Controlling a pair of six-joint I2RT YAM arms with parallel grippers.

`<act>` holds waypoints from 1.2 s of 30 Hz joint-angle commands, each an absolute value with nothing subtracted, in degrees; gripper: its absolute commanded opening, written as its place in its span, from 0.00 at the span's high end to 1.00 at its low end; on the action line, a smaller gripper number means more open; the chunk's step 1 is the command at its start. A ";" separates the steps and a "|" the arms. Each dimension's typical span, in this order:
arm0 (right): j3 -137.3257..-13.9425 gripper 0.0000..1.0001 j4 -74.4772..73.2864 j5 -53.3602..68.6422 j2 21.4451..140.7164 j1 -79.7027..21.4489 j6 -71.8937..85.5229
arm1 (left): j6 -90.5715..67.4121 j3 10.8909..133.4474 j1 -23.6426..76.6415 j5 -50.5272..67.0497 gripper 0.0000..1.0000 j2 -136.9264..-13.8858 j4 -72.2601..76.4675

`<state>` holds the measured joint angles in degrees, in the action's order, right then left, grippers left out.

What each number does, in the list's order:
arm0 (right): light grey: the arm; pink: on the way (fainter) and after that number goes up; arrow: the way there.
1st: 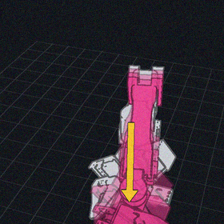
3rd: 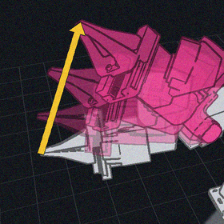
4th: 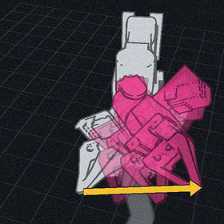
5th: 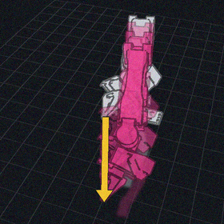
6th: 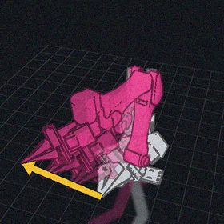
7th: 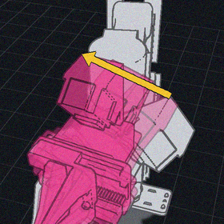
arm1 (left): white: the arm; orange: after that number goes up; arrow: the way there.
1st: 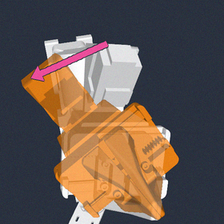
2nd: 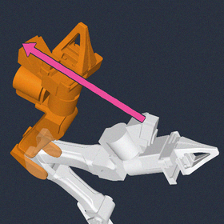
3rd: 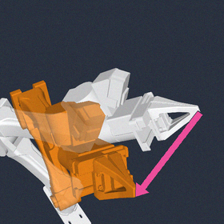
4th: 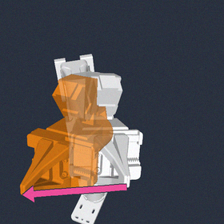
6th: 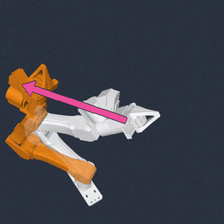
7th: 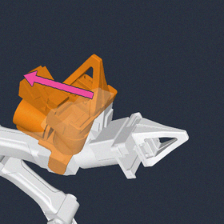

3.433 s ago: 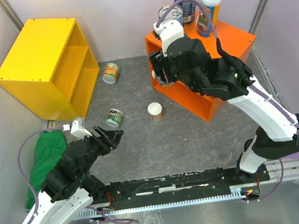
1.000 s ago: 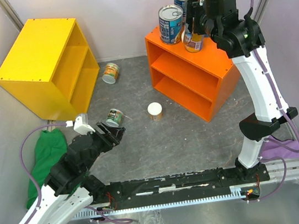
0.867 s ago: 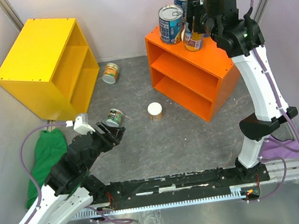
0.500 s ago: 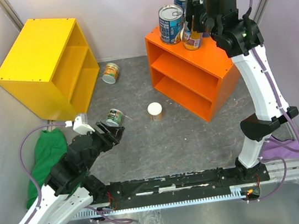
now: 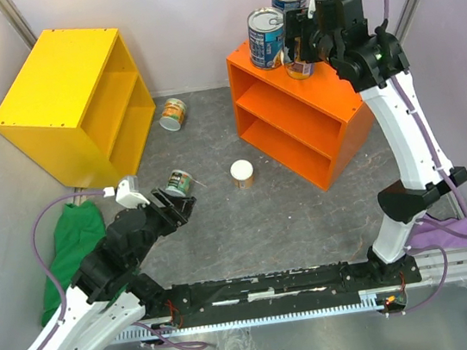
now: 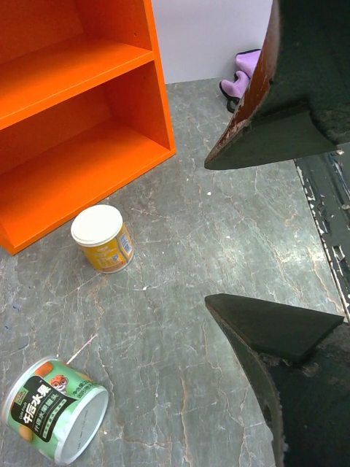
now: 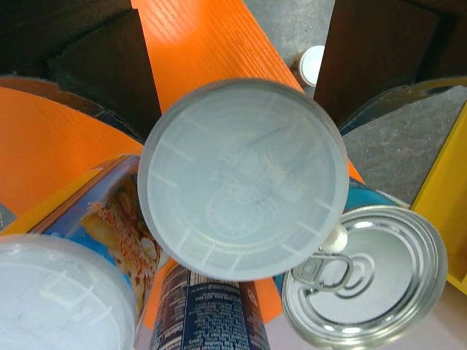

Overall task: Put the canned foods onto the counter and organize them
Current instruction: Place the canned food on the counter.

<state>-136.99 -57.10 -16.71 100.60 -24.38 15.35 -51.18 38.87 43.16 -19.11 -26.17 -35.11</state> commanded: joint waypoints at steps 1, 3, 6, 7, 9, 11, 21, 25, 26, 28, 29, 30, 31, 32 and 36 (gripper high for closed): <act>-137.14 0.13 -56.79 -17.01 96.55 -24.81 15.66 | -49.66 41.24 43.18 -19.13 0.25 -26.87 -31.80; -137.95 0.09 -57.32 -17.35 96.13 -24.84 15.49 | -49.59 41.54 43.24 -19.08 0.25 -27.13 -31.64; -138.51 0.06 -58.13 -17.73 95.29 -24.87 15.43 | -49.40 42.00 43.24 -19.24 0.25 -27.44 -31.47; -138.39 0.03 -58.25 -17.82 94.84 -24.84 15.38 | -49.39 42.15 43.18 -19.32 0.25 -27.59 -31.42; -137.71 0.01 -58.40 -17.81 93.91 -24.90 15.49 | -49.32 42.47 43.24 -19.55 0.24 -27.83 -31.52; -136.66 0.01 -58.36 -17.84 92.74 -24.96 15.62 | -49.35 42.77 43.24 -19.86 0.24 -27.96 -31.62; -131.99 0.00 -57.89 -18.78 86.75 -27.03 16.78 | -49.31 45.48 43.20 -23.62 0.23 -31.26 -33.28; -129.84 0.00 -57.92 -20.75 84.22 -28.96 17.22 | -48.42 47.24 43.15 -25.11 0.22 -35.93 -32.11; -129.40 0.00 -58.11 -21.19 83.73 -29.45 17.37 | -47.98 48.07 43.15 -25.58 0.21 -37.29 -31.82; -128.38 0.00 -58.43 -22.89 82.69 -31.04 17.57 | -46.19 49.89 43.12 -26.27 0.20 -40.22 -30.99; -127.46 0.00 -58.18 -23.87 81.93 -31.80 17.64 | -45.31 50.72 42.96 -26.55 0.19 -41.62 -30.12; -126.47 0.00 -58.00 -24.96 81.14 -32.59 17.79 | -44.47 51.68 42.70 -26.75 0.18 -43.03 -29.54; -125.27 0.00 -57.74 -25.78 80.33 -33.41 17.87 | -43.59 52.50 42.33 -26.84 0.18 -44.37 -28.91; -124.15 0.00 -57.46 -26.56 79.48 -34.20 17.97 | -42.66 53.39 41.83 -26.70 0.18 -45.80 -28.18; -120.20 0.00 -57.22 -28.27 76.97 -37.23 18.65 | -39.31 56.02 36.07 -21.62 0.17 -51.65 -24.22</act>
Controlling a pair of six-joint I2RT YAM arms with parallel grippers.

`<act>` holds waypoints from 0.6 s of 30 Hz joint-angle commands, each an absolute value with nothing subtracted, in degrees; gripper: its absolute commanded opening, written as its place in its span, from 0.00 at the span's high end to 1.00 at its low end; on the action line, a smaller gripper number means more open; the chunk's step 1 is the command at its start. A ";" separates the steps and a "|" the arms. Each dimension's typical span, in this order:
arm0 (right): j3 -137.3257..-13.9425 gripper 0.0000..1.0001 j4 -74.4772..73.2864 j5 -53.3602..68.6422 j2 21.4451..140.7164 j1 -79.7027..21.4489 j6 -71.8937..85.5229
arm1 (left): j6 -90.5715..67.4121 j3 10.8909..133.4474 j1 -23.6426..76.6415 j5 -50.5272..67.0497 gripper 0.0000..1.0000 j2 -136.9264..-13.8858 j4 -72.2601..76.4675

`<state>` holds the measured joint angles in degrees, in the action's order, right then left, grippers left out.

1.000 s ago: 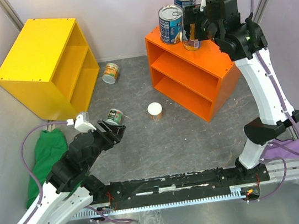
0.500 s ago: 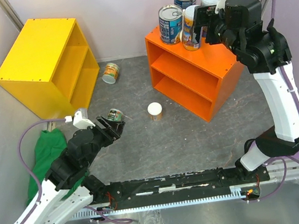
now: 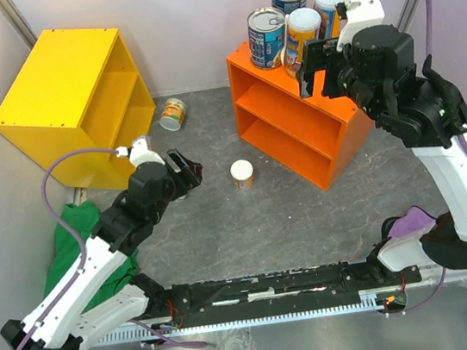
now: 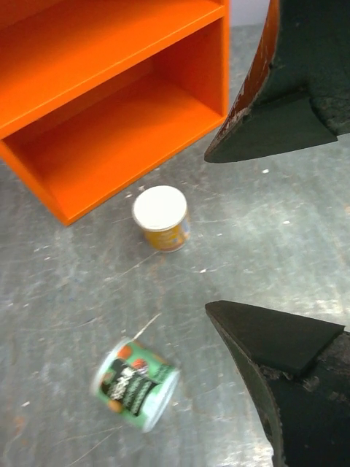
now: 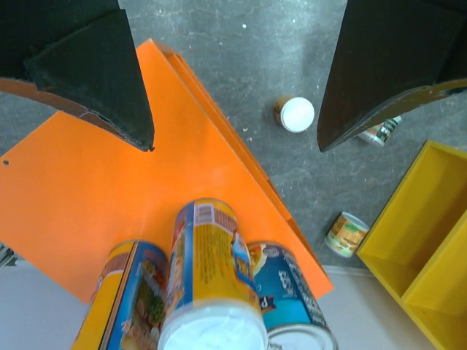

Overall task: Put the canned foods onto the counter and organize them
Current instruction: Place the canned food on the counter.

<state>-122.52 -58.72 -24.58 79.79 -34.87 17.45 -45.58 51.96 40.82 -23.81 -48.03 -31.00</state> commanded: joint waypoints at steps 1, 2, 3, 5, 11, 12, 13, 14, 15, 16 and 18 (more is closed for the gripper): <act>-119.16 0.00 -57.25 -29.13 76.30 -38.07 18.82 | -38.75 56.49 33.78 -18.70 0.17 -54.04 -22.99; -118.00 0.00 -57.02 -29.38 75.17 -38.87 19.00 | -38.35 56.85 30.90 -15.78 0.17 -56.07 -21.75; -116.73 0.00 -56.92 -29.55 74.38 -39.77 19.25 | -38.06 57.28 28.14 -12.85 0.18 -57.93 -20.64; -114.04 0.00 -56.60 -29.94 72.29 -41.23 20.07 | -37.22 58.54 24.33 -8.91 0.18 -62.54 -18.91; -105.52 0.00 -55.28 -30.45 66.60 -43.43 21.60 | -32.34 65.55 19.87 -7.79 0.17 -75.84 -16.00; -104.61 0.00 -55.22 -30.14 65.90 -43.56 21.82 | -32.04 66.25 19.26 -7.95 0.17 -77.64 -15.11; -103.71 0.00 -55.13 -29.67 65.36 -43.71 22.03 | -31.72 66.80 18.78 -8.42 0.17 -79.23 -13.76; -102.49 0.00 -55.11 -29.22 64.78 -43.88 22.26 | -31.27 67.33 18.46 -9.45 0.17 -80.86 -12.52; -101.61 0.00 -55.06 -28.90 64.13 -44.08 22.33 | -30.81 67.84 18.04 -10.56 0.17 -82.34 -11.54; -100.64 0.00 -55.03 -28.65 63.58 -44.25 22.46 | -30.55 68.39 17.64 -11.35 0.17 -84.02 -10.35; -98.26 0.01 -54.39 -27.88 62.06 -44.38 22.54 | -30.35 69.58 16.50 -12.79 0.17 -87.36 -8.29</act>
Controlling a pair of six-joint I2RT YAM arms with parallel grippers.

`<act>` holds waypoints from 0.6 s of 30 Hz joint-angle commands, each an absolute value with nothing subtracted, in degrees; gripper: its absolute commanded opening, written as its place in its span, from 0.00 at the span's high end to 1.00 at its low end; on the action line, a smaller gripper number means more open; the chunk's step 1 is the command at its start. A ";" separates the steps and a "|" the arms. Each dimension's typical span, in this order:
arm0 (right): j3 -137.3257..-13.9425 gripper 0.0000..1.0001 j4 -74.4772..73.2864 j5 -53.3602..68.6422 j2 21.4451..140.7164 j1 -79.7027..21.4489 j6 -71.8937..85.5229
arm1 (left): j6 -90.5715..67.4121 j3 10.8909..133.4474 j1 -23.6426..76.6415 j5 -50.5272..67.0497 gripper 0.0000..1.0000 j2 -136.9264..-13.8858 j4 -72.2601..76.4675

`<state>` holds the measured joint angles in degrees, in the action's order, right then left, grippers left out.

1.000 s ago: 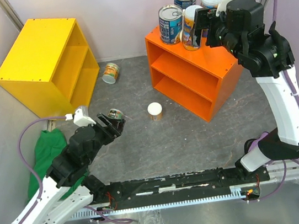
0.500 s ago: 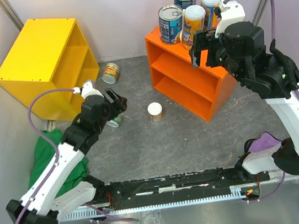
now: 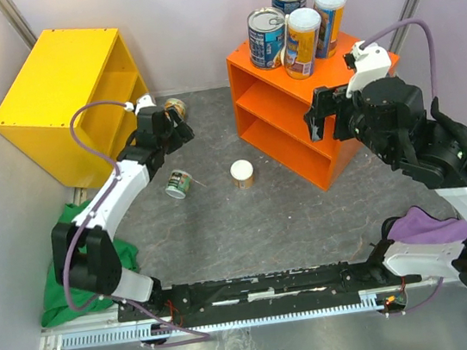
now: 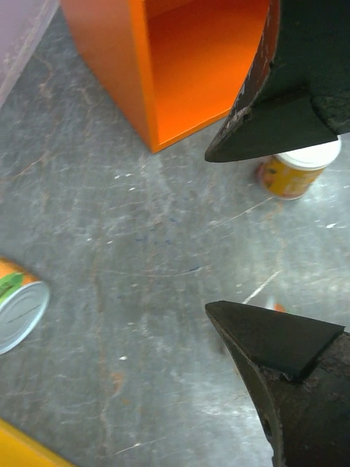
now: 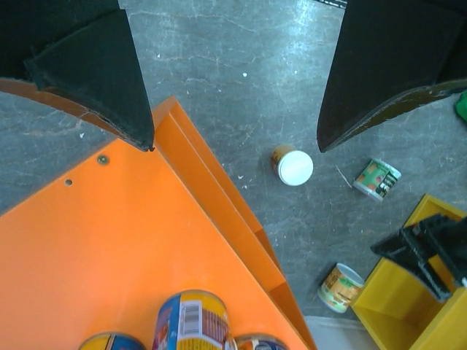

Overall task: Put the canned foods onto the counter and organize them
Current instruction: Place the canned food on the counter, then move the canned food to the center of the board.

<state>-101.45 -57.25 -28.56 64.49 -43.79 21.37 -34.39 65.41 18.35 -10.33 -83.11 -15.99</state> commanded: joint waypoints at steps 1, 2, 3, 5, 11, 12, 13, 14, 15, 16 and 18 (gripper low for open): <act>-96.93 0.01 -53.72 -27.33 61.06 -44.38 22.59 | -30.03 70.36 16.06 -13.52 0.17 -89.25 -7.34; -95.69 0.01 -53.08 -26.63 60.16 -44.46 22.65 | -29.31 71.12 15.60 -14.09 0.17 -90.91 -6.14; -94.49 0.01 -52.34 -25.88 59.17 -44.47 22.73 | -28.29 72.09 15.30 -14.56 0.17 -92.54 -4.86; -92.32 0.01 -50.86 -23.83 57.56 -44.47 22.68 | -25.66 74.43 14.78 -15.79 0.17 -96.74 -3.39; -87.21 0.01 -48.57 -20.13 55.08 -44.57 22.11 | -17.52 77.99 13.53 -15.27 0.18 -104.78 4.31; -86.26 0.01 -48.15 -19.64 54.71 -44.56 21.80 | -16.49 78.16 13.35 -14.85 0.18 -105.82 5.82; -85.25 0.01 -47.72 -19.41 54.22 -44.56 21.65 | -15.65 78.17 12.98 -13.58 0.18 -106.88 7.69; -84.55 0.01 -47.49 -19.28 53.81 -44.56 21.48 | -14.78 78.26 12.66 -12.31 0.18 -108.02 9.71; -83.88 0.01 -47.27 -19.11 53.34 -44.56 21.38 | -14.00 78.58 12.44 -11.96 0.18 -109.12 11.76; -83.21 0.01 -46.99 -19.00 52.90 -44.56 21.22 | -12.88 78.92 12.28 -11.69 0.18 -110.09 13.23; -81.83 0.01 -46.41 -18.90 52.08 -44.56 21.12 | -11.69 79.71 11.74 -10.48 0.18 -112.18 15.77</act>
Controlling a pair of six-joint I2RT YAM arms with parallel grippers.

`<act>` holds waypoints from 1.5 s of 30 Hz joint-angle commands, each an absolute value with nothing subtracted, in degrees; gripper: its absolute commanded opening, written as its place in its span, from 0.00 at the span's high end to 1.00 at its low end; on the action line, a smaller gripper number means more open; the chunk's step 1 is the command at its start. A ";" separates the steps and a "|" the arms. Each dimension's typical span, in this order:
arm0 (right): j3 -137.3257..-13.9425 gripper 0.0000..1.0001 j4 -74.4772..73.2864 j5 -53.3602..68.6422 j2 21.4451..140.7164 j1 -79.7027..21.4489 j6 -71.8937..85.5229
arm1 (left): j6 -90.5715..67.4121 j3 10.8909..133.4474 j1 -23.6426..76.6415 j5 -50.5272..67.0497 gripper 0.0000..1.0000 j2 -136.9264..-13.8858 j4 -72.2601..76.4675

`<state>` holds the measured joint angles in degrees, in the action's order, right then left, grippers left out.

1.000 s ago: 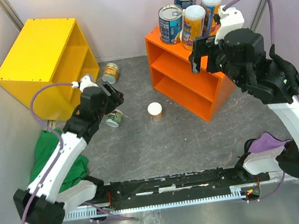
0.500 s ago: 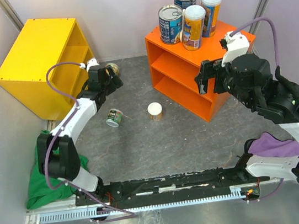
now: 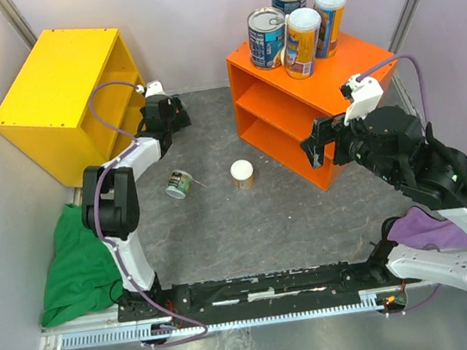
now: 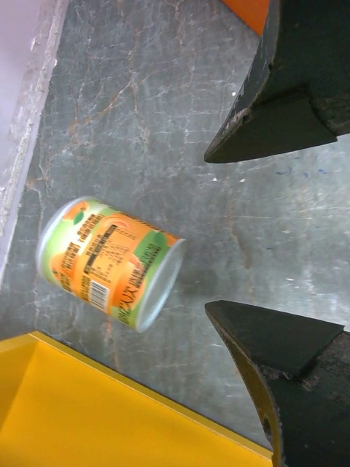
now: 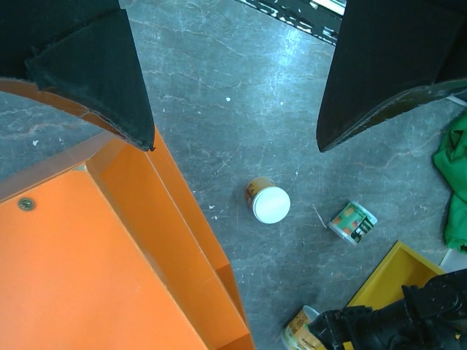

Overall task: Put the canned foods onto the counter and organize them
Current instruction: Move the canned food to the center of the board.

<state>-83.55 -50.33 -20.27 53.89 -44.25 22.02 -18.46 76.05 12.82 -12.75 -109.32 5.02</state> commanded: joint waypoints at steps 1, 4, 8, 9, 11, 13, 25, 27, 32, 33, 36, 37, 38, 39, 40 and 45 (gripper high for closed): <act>-81.26 0.01 -46.26 -18.83 51.92 -44.57 21.15 | -10.90 80.42 11.60 -10.27 0.18 -113.26 16.56; -79.76 0.01 -45.81 -18.50 51.46 -44.57 21.29 | -8.51 82.98 11.18 -9.87 0.18 -116.08 17.18; -78.09 0.01 -45.12 -18.91 50.96 -44.56 21.53 | -5.80 85.77 10.63 -9.25 0.18 -118.64 17.00; -77.92 0.01 -44.96 -19.08 51.04 -44.58 21.49 | -5.05 86.20 10.47 -9.41 0.18 -119.06 16.89; -77.59 0.01 -44.39 -19.31 51.16 -44.56 21.44 | -3.67 87.01 10.12 -9.36 0.18 -119.78 16.87; -77.29 0.01 -43.86 -19.29 51.61 -44.55 21.51 | -2.53 87.72 9.59 -9.07 0.18 -120.55 16.75; -74.86 0.01 -40.47 -19.11 53.36 -44.56 21.62 | 2.16 96.74 7.89 -2.32 0.16 -127.85 11.75; -74.81 0.00 -40.28 -19.14 53.83 -44.56 21.53 | 2.41 98.25 7.65 -1.10 0.15 -129.11 10.73; -74.66 0.00 -39.93 -18.85 54.98 -44.56 21.53 | 1.15 100.26 6.52 1.33 0.14 -131.30 9.76; -74.76 0.00 -39.98 -18.77 55.18 -44.56 21.43 | 1.02 100.28 6.40 1.54 0.13 -131.45 9.76; -74.87 0.00 -39.94 -18.73 55.69 -44.56 21.36 | 1.10 100.37 6.15 2.59 0.13 -132.12 9.40; -74.88 0.00 -39.91 -18.58 55.84 -44.56 21.31 | 1.14 100.41 6.21 2.81 0.13 -132.29 9.21; -74.86 0.00 -39.83 -18.43 56.08 -44.58 21.35 | 0.98 100.31 6.16 3.04 0.12 -132.42 9.15; -74.88 0.00 -39.82 -18.26 56.22 -44.56 21.33 | 0.75 100.28 6.19 3.40 0.12 -132.51 8.98; -74.89 0.00 -39.81 -18.08 56.23 -44.56 21.35 | 0.45 100.28 6.21 3.89 0.12 -132.70 8.78; -74.80 0.00 -39.99 -18.02 56.14 -44.56 21.44 | -1.18 101.22 6.17 6.28 0.13 -134.55 6.89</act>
<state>-74.54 -42.57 -18.26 56.53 -44.25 21.80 -0.62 97.97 6.44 3.25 -132.00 7.68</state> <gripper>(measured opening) 0.999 0.872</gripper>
